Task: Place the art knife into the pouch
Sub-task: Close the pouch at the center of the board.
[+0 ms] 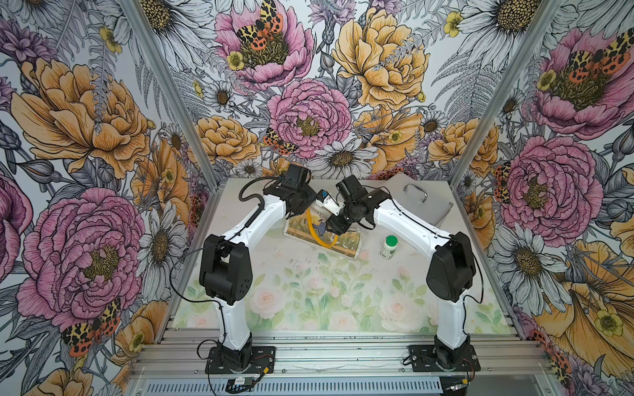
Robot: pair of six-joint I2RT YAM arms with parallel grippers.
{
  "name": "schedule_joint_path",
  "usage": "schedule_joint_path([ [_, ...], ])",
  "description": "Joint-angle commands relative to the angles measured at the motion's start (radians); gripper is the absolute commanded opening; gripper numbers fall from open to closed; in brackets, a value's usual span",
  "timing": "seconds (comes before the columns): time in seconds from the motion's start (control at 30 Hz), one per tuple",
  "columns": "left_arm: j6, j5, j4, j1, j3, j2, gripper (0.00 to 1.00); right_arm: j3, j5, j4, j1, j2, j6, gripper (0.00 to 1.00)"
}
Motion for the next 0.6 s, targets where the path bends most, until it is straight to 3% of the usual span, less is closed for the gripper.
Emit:
schedule_joint_path([
  [0.0, 0.010, 0.031, 0.010, 0.000, 0.015, -0.008, 0.37, -0.044, 0.150, 0.080, 0.019, -0.038, 0.022, 0.48],
  [0.1, 0.013, 0.042, 0.011, 0.000, 0.016, -0.006, 0.26, -0.085, 0.201, 0.141, 0.030, -0.065, 0.040, 0.38],
  [0.33, 0.023, 0.058, 0.012, 0.002, 0.021, -0.005, 0.18, -0.167, 0.218, 0.261, 0.035, -0.144, 0.071, 0.18],
  [0.43, 0.032, 0.071, 0.012, 0.002, 0.029, -0.003, 0.00, -0.170, 0.212, 0.261, 0.035, -0.140, 0.078, 0.04],
  [0.57, 0.041, 0.075, 0.014, 0.003, 0.030, -0.008, 0.00, -0.175, 0.212, 0.262, 0.037, -0.137, 0.088, 0.00],
])
